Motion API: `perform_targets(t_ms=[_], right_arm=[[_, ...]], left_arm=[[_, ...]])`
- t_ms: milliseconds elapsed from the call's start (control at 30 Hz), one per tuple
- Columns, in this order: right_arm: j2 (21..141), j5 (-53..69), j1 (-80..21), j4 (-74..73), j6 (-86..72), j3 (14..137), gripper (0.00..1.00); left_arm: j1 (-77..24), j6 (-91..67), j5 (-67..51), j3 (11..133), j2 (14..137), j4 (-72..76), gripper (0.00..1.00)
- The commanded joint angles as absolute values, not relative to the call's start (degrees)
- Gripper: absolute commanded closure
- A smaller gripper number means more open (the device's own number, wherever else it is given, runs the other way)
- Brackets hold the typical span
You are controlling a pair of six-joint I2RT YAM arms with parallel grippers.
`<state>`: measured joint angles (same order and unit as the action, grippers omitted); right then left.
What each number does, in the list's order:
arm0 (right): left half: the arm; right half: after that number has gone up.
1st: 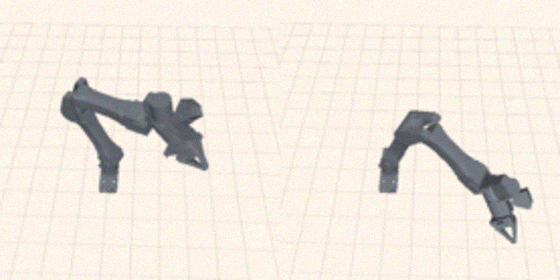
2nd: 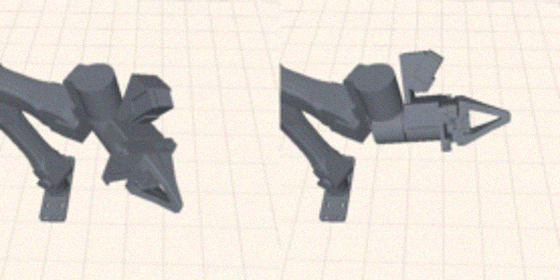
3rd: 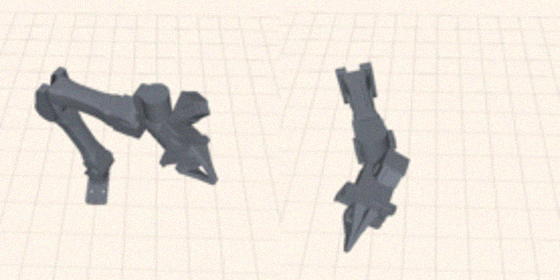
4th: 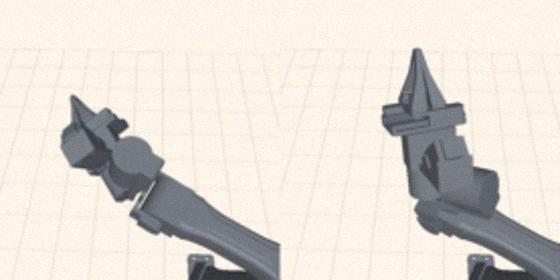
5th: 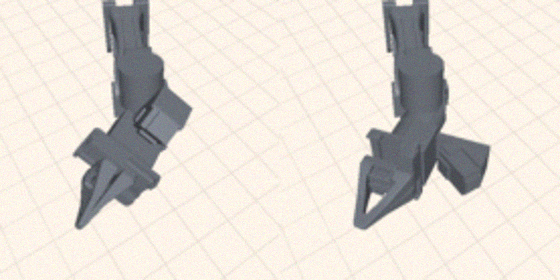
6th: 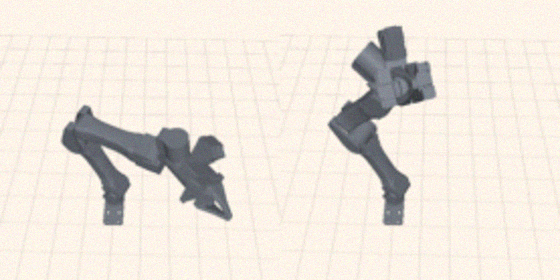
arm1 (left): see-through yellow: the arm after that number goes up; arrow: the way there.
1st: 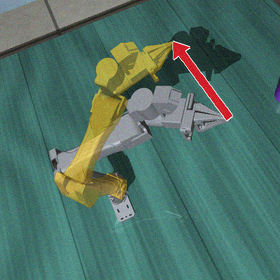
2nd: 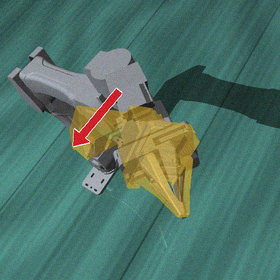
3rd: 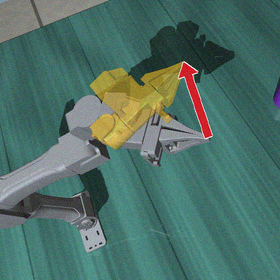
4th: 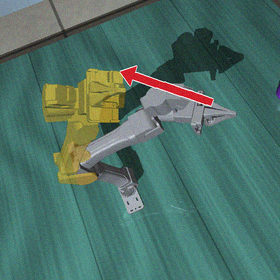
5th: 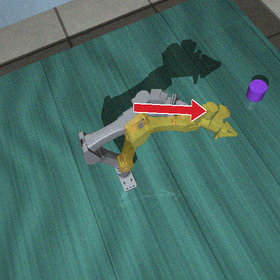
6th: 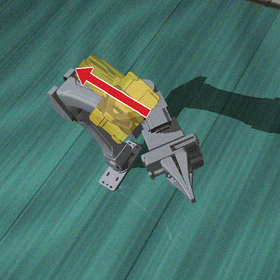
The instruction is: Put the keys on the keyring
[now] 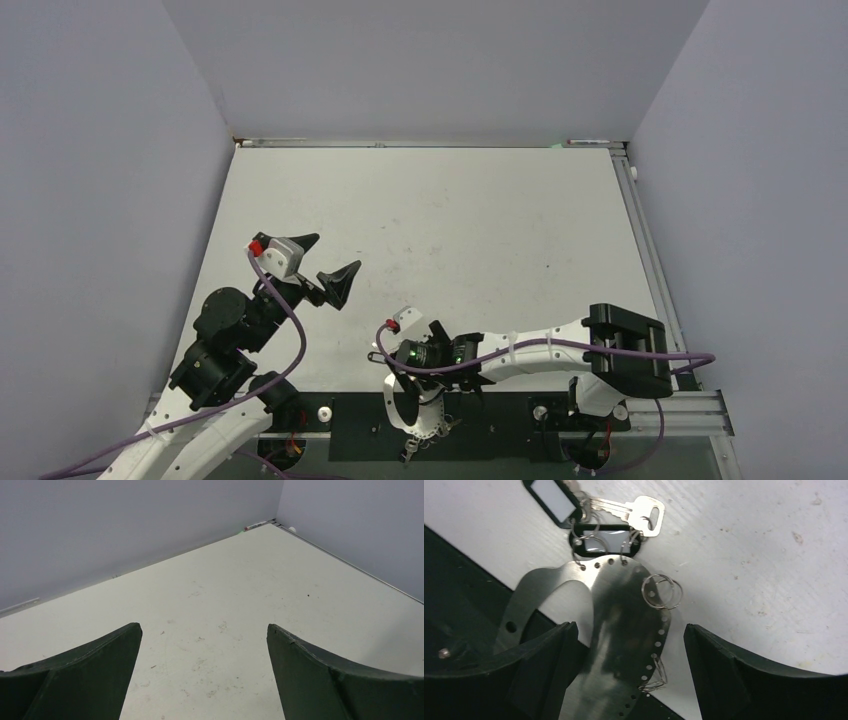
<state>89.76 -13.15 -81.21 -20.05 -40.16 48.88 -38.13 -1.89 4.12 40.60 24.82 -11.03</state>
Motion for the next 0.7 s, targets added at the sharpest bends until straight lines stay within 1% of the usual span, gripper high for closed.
perform_targets(t_ms=[0, 67, 133, 233, 333, 533, 667], right_arm=[[91.5, -18.9, -82.0, -24.3, -41.3, 51.9, 0.2], [92.4, -19.1, -82.3, -24.2, -41.0, 52.1, 0.2], [93.2, -18.5, -82.3, -23.1, -40.7, 51.9, 0.22], [94.1, -19.8, -82.2, -22.0, -40.0, 51.8, 0.3], [95.4, -22.8, -80.7, -22.4, -39.0, 52.3, 0.34], [96.9, -23.9, -72.8, -18.4, -34.1, 52.0, 0.37], [97.8, -24.9, -66.7, -16.0, -27.9, 53.1, 0.37]], left_arm=[[-37.9, -1.7, 4.9, 41.7, 24.8, -10.6, 0.06], [-37.9, -1.7, 4.8, 41.7, 24.9, -10.6, 0.06], [-37.9, -1.7, 4.7, 41.8, 25.0, -10.7, 0.06], [-37.9, -1.7, 4.9, 41.7, 24.9, -10.7, 0.06], [-37.9, -1.7, 4.9, 41.7, 24.8, -10.7, 0.06], [-37.9, -1.7, 4.9, 41.7, 24.8, -10.6, 0.06], [-37.8, -1.6, 5.1, 41.6, 25.1, -10.6, 0.06]])
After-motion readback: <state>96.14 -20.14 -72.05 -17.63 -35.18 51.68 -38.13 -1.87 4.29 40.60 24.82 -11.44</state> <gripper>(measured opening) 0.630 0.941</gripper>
